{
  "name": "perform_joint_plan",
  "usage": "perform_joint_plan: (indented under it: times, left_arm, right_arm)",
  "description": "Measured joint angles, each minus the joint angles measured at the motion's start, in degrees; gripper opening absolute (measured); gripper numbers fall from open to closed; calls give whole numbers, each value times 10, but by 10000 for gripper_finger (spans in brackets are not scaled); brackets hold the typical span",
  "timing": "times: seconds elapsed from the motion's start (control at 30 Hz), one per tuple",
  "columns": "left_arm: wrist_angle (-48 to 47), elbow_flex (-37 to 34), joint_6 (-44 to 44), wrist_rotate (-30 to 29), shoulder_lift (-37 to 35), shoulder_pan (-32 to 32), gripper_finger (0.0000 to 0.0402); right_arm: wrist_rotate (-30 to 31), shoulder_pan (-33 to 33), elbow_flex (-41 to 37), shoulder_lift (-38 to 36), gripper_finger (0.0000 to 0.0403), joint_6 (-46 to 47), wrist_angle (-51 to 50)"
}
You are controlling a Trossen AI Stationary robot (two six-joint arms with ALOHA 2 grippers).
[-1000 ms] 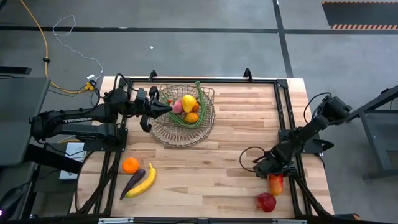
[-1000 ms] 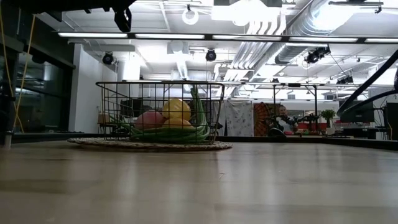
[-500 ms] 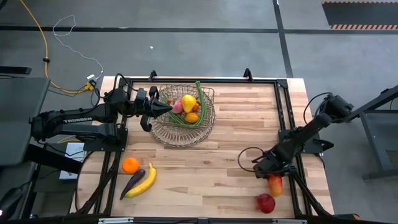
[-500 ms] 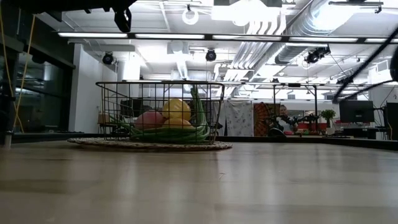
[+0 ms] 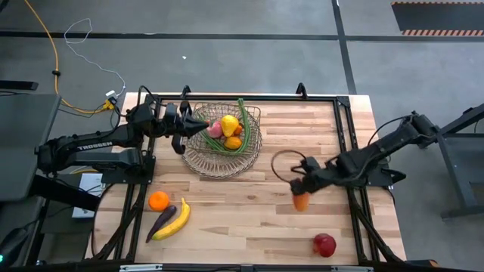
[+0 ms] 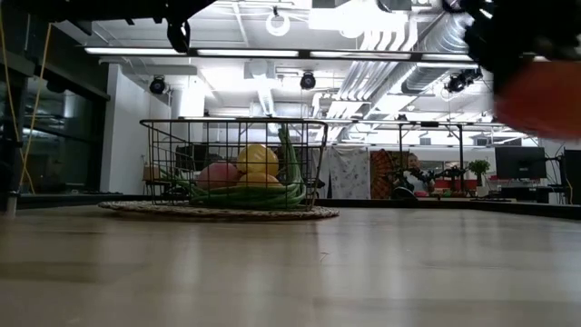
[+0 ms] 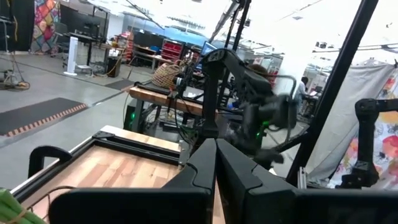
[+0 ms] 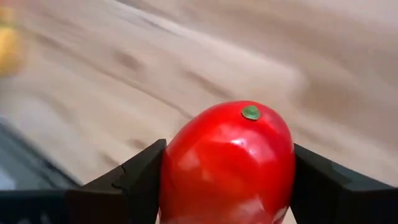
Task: Build produce basket
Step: Put the red mango into the wire basket
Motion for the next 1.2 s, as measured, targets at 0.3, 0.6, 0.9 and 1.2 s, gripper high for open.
perform_joint_plan:
  times: [0.3,0.6,0.9,1.2]
  left_arm:
    - [9,0,-48,4,0,0,0]
    - [40,0,-94,31,0,0,0]
    - [39,0,-92,32,0,0,33]
    - [10,14,-121,40,0,-1,173]
  right_arm:
    - [21,-153,66,0,255,-401,246]
    - [19,-280,177,0,255,-671,273]
    - [-31,-328,197,0,255,-741,273]
    - [-32,-331,197,1,255,-754,291]
